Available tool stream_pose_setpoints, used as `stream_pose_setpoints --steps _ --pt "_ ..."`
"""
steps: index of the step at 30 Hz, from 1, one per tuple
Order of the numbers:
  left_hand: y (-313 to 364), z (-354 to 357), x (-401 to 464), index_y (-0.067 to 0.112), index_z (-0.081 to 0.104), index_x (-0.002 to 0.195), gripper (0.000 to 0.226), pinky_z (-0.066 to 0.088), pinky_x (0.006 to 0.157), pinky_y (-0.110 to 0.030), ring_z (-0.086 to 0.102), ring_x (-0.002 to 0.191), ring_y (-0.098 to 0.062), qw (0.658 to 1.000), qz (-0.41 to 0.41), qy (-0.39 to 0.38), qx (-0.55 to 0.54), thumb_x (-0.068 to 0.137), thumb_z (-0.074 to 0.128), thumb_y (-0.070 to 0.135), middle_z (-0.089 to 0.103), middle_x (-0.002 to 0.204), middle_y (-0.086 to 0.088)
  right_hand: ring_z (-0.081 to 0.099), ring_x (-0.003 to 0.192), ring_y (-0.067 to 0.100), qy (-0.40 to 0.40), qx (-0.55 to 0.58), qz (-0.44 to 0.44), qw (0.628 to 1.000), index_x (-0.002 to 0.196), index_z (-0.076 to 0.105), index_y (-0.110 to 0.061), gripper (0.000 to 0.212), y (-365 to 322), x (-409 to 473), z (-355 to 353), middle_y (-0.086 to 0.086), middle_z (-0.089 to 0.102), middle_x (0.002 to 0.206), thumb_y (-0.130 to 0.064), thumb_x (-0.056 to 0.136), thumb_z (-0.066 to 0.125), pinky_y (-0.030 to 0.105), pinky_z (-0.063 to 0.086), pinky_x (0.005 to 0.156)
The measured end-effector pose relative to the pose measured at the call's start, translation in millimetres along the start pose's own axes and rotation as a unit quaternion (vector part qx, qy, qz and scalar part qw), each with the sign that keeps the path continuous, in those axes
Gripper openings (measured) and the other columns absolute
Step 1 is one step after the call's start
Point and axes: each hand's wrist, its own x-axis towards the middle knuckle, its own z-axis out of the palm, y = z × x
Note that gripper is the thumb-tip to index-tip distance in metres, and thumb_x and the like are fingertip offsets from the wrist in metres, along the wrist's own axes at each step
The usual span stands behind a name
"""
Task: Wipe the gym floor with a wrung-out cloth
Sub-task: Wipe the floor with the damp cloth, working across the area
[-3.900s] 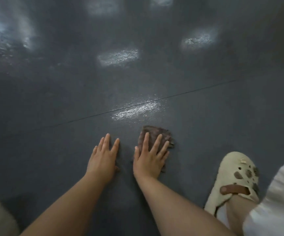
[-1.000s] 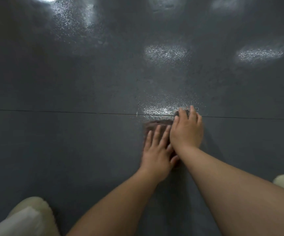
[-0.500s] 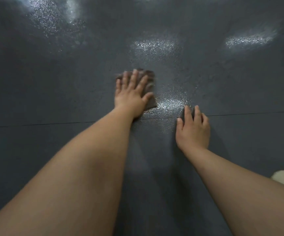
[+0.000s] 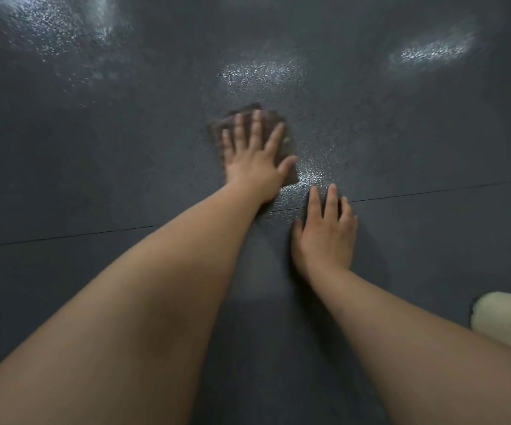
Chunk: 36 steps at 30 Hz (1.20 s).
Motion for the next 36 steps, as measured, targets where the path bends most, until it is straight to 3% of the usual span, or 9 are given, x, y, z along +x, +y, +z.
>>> stream_pose_setpoints --steps 2,5,14,21,25,27,29,32,36 --pt "13.2 0.2 3.4 0.038 0.0 0.15 0.067 -0.014 0.113 -0.05 -0.021 0.142 -0.032 0.997 0.072 -0.018 0.027 0.092 0.02 0.066 -0.018 0.158 -0.002 0.006 0.143 0.031 0.008 0.009 0.008 1.0 0.152 0.012 -0.022 0.06 -2.2 1.9 1.8 0.007 0.0 0.159 -0.037 0.099 0.036 0.046 0.005 0.115" --pt "-15.0 -8.8 16.7 0.038 0.003 0.15 0.069 -0.012 0.114 -0.046 -0.018 0.144 -0.027 0.997 0.074 -0.011 0.02 0.091 0.021 0.068 -0.015 0.158 0.001 0.009 0.142 0.032 0.016 0.007 0.004 1.0 0.151 0.014 -0.022 0.061 -2.4 2.1 -0.1 0.008 0.003 0.159 -0.037 0.097 0.038 0.047 0.006 0.115" --pt "-168.4 -9.8 -18.1 0.031 0.002 0.152 0.069 -0.009 0.116 -0.049 -0.015 0.144 -0.03 0.966 -0.251 0.026 -0.061 0.093 0.019 0.064 -0.014 0.158 -0.006 0.009 0.142 0.034 0.021 -0.009 0.003 1.0 0.151 0.012 -0.018 0.061 -6.2 2.0 -1.6 0.01 0.003 0.159 -0.037 0.098 0.035 0.045 0.006 0.117" --pt "-177.8 5.7 -67.4 0.031 0.002 0.151 0.066 -0.008 0.112 -0.057 -0.013 0.144 -0.034 0.931 -0.354 0.032 -0.083 0.095 0.019 0.061 -0.012 0.158 -0.009 0.006 0.143 0.033 0.026 -0.018 0.007 0.999 0.152 0.01 -0.017 0.06 -10.7 -3.6 -1.5 0.011 -0.001 0.159 -0.035 0.099 0.033 0.044 0.003 0.117" --pt "-116.8 20.3 -91.3 0.032 0.002 0.151 0.066 -0.01 0.111 -0.058 -0.015 0.143 -0.036 0.969 -0.241 0.031 -0.049 0.094 0.024 0.058 -0.013 0.158 -0.011 0.013 0.142 0.034 0.036 -0.011 -0.008 0.999 0.151 0.017 -0.015 0.06 -11.3 -17.3 6.1 0.014 0.003 0.158 -0.032 0.098 0.039 0.044 0.005 0.116" --pt "-79.0 32.3 -107.7 0.035 -0.002 0.15 0.066 -0.014 0.11 -0.055 -0.016 0.143 -0.036 0.99 -0.139 0.015 -0.018 0.094 0.023 0.059 -0.015 0.158 -0.009 0.029 0.135 0.04 0.055 0.009 -0.005 0.998 0.146 0.033 -0.01 0.059 -13.1 -30.5 14.1 0.019 0.019 0.155 -0.026 0.093 0.052 0.049 0.017 0.114" --pt "-52.0 44.2 -124.8 0.036 0.015 0.149 0.065 -0.012 0.11 -0.055 -0.002 0.144 -0.039 0.999 -0.035 0.02 -0.003 0.09 0.022 0.062 0.001 0.159 -0.012 0.047 0.12 0.045 0.08 0.023 0.003 0.997 0.135 0.049 -0.005 0.058 -15.6 -44.6 23.7 0.024 0.038 0.144 -0.02 0.081 0.068 0.053 0.033 0.105" --pt "-44.7 45.0 -137.5 0.031 0.044 0.139 0.065 0.0 0.11 -0.053 0.024 0.14 -0.04 0.999 0.03 0.005 0.011 0.084 0.024 0.059 0.031 0.152 -0.013 0.057 0.106 0.045 0.077 0.018 0.003 0.997 0.123 0.06 -0.003 0.06 -21.5 -65.1 32.0 0.027 0.052 0.131 -0.017 0.067 0.08 0.057 0.043 0.093" --pt "-72.2 40.4 -141.9 0.04 0.002 0.149 0.066 -0.015 0.112 -0.05 -0.016 0.145 -0.025 0.996 0.059 -0.018 0.066 0.09 0.015 0.065 -0.014 0.158 0.0 0.057 0.107 0.042 0.053 0.003 -0.027 0.998 0.12 0.062 -0.004 0.061 -36.0 -84.7 37.6 0.025 0.053 0.13 -0.019 0.064 0.082 0.054 0.045 0.093"
